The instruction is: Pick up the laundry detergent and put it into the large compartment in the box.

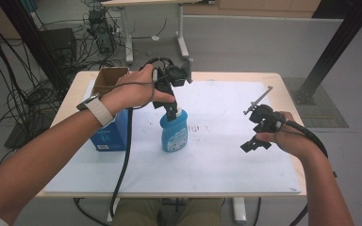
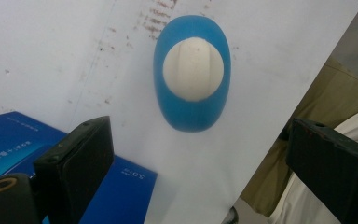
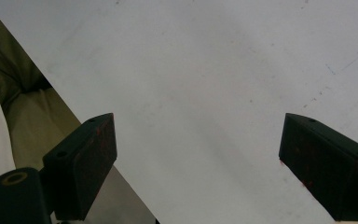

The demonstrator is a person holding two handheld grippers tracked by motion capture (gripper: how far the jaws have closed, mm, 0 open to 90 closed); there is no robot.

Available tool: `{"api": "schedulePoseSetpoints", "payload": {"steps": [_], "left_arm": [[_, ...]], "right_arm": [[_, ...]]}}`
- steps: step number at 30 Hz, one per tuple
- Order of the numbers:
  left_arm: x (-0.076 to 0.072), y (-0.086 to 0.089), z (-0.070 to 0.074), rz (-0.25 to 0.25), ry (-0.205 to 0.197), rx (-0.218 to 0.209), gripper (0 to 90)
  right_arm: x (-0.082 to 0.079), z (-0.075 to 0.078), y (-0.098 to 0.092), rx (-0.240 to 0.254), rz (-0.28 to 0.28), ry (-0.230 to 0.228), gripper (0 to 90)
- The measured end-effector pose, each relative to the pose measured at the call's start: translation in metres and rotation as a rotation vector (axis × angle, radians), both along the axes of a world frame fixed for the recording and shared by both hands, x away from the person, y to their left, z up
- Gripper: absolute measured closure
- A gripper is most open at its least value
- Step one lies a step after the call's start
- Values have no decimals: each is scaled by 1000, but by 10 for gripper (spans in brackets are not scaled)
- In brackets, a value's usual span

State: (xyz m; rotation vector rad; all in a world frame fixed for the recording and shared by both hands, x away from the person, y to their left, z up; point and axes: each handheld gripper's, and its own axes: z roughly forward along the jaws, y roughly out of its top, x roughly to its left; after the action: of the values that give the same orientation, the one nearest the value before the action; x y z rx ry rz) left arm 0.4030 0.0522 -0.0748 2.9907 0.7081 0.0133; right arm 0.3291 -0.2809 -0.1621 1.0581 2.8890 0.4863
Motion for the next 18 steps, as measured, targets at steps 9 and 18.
{"api": "schedulePoseSetpoints", "payload": {"steps": [9, 18], "left_arm": [[0, -11, -7, 12, -19, 10, 83], [2, -20, -13, 29, -26, 27, 87]], "right_arm": [[-1, -1, -3, 3, -3, 0, 112], [-3, -2, -4, 6, -4, -2, 112]]}}
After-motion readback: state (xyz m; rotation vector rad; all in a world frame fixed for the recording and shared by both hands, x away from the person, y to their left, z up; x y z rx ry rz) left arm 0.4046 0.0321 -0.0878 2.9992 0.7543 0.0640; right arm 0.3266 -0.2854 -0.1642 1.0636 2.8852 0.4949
